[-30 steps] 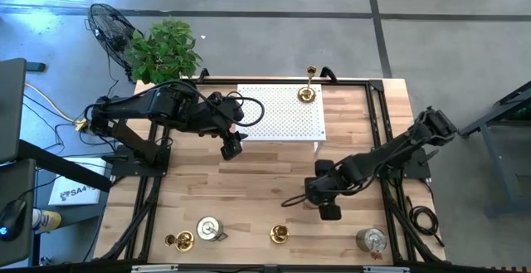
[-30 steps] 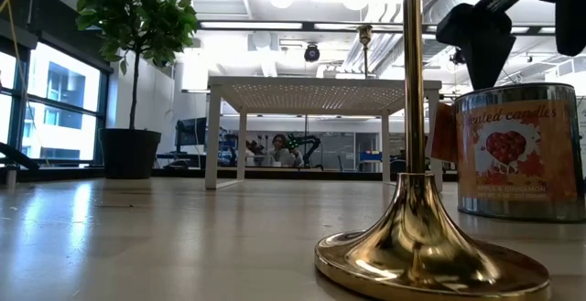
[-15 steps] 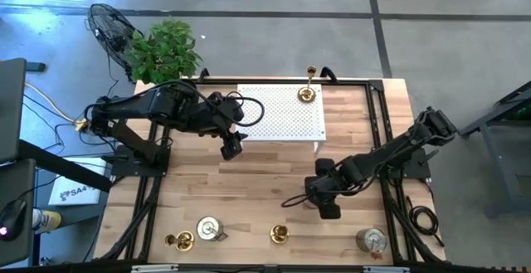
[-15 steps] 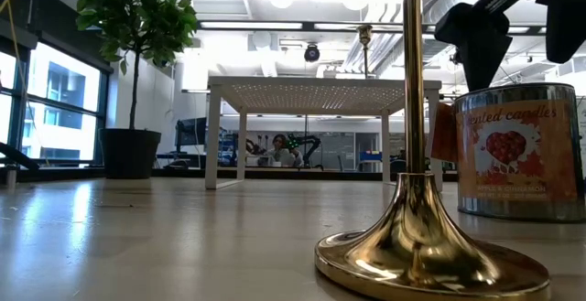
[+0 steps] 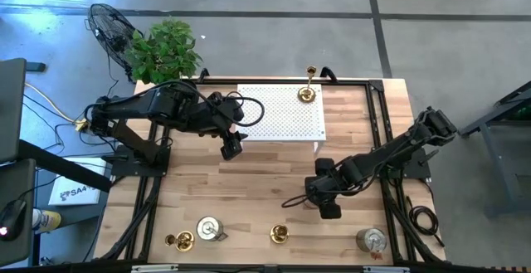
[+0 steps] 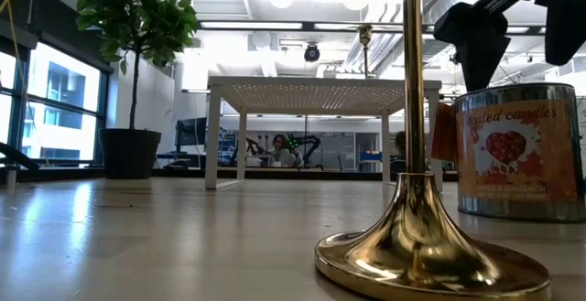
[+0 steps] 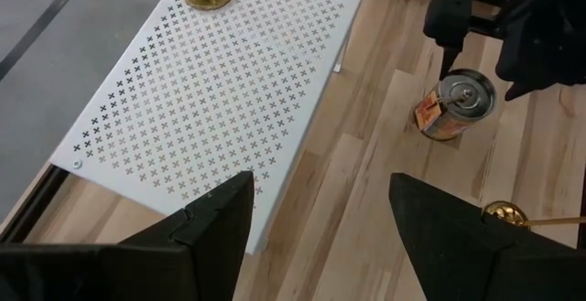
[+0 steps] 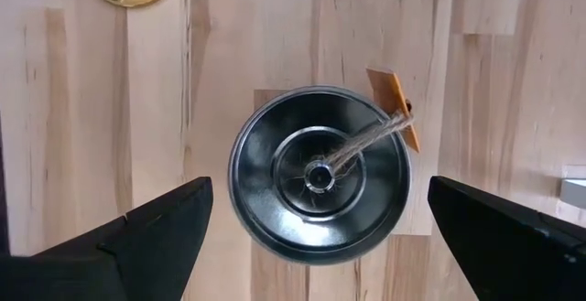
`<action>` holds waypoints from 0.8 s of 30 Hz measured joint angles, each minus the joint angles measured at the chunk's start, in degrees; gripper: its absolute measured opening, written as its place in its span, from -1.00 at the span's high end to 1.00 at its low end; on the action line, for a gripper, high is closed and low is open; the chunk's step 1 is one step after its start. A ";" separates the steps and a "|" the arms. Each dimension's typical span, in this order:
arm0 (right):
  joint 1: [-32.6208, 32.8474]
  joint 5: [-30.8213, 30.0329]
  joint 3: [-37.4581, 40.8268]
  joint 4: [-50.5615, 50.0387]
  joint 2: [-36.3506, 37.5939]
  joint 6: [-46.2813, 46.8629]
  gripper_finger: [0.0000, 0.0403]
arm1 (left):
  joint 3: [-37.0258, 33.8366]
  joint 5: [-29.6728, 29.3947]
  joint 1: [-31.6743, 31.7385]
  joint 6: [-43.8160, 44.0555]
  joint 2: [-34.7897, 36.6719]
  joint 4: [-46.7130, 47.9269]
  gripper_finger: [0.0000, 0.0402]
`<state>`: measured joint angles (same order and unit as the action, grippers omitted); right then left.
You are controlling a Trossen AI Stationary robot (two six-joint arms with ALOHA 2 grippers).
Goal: Pick & Place candle stick holders
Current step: Put the top silver scented candle on the shelf
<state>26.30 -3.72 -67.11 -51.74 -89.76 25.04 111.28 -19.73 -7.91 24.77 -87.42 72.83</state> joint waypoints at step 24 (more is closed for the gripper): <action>0.07 2.66 3.19 4.54 -0.28 0.49 -0.98 | 0.00 0.00 -0.01 0.00 0.00 0.01 -0.25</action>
<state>26.37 -1.06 -63.92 -47.20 -90.03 25.52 111.28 -19.73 -7.92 24.77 -87.42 72.83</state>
